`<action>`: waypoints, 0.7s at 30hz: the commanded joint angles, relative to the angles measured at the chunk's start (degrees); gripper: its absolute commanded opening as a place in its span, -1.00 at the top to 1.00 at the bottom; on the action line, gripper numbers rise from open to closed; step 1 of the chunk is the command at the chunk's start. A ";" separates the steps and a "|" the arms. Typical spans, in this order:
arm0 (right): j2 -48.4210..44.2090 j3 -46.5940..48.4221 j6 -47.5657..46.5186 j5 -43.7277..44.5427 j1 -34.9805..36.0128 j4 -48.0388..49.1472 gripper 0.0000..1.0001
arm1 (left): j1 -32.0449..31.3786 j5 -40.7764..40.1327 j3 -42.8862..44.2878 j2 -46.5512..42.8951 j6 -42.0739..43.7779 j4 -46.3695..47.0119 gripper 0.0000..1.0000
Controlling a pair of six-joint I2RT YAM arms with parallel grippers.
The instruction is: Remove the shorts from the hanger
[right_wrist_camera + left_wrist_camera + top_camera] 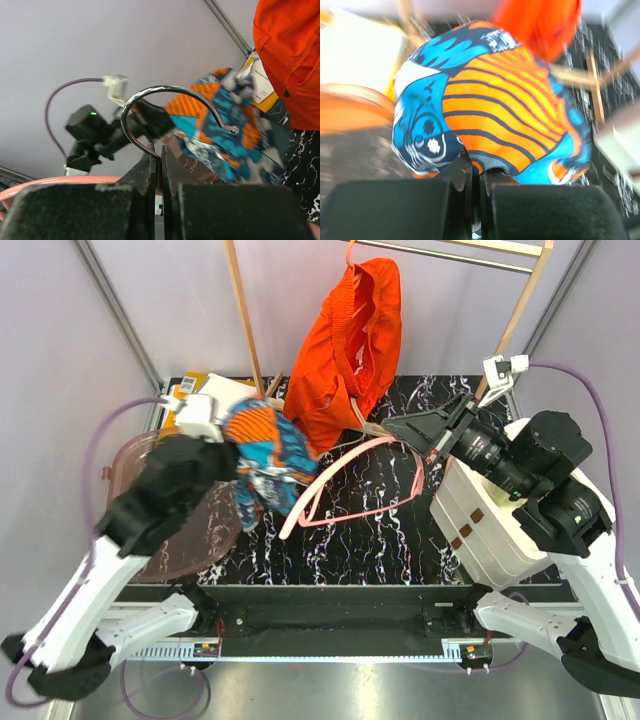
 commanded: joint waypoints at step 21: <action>2.81 -0.18 1.14 -4.36 -0.03 5.23 1.00 | 13.50 -20.49 5.22 -4.16 7.68 -11.36 -0.98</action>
